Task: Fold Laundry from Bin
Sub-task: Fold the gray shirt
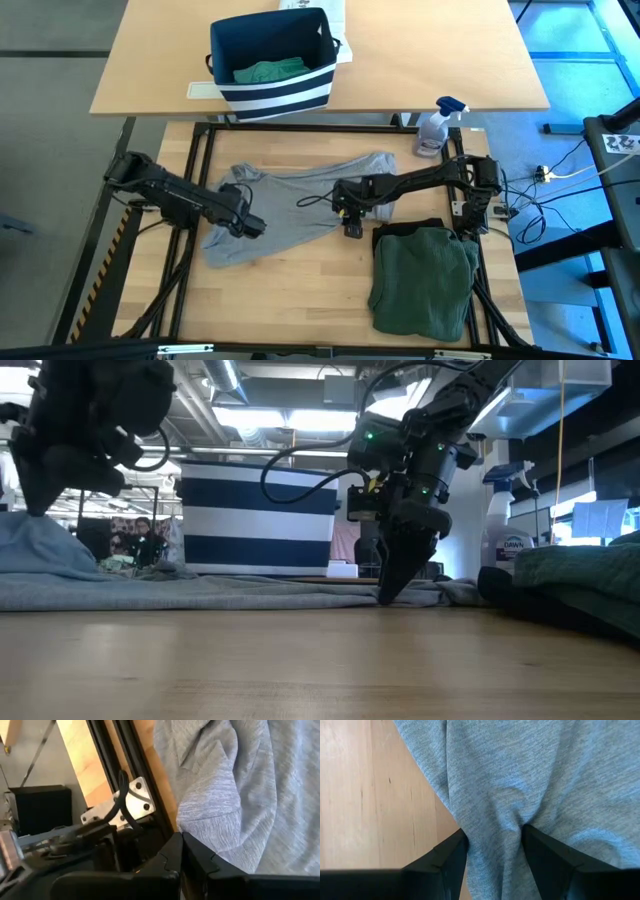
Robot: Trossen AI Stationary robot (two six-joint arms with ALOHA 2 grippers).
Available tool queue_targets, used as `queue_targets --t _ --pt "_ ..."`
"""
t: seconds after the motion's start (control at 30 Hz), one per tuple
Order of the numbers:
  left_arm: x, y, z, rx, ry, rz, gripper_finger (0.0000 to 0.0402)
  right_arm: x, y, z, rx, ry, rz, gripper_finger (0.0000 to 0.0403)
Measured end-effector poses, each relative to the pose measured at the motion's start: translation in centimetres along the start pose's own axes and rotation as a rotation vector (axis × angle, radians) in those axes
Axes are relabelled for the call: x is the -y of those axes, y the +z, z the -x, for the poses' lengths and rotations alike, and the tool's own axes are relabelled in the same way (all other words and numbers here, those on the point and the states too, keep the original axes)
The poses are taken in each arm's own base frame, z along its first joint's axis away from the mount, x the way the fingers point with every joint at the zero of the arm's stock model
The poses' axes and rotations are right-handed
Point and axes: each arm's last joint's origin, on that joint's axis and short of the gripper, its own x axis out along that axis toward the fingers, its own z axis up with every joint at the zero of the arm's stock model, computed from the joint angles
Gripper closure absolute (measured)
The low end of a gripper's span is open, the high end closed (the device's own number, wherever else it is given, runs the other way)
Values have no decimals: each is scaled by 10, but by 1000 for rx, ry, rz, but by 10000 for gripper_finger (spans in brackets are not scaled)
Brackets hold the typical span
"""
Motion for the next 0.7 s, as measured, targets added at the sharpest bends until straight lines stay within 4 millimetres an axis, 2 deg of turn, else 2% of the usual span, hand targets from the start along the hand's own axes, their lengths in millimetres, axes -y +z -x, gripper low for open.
queue_targets --t 0.2,0.37,0.5,0.6,0.7 --pt "-2 11 -2 55 24 -122 353 0 0 0 0 8 -1 205" --pt "-6 27 -6 73 51 -90 312 0 0 0 0 8 -2 205" --pt "-9 37 -7 79 53 -60 295 0 0 1 1 7 -1 205" --pt "-1 41 7 148 -43 -96 292 -1 0 10 8 -16 1 205" --pt "9 41 30 309 -159 -139 292 -4 -3 28 7 -52 -3 205"
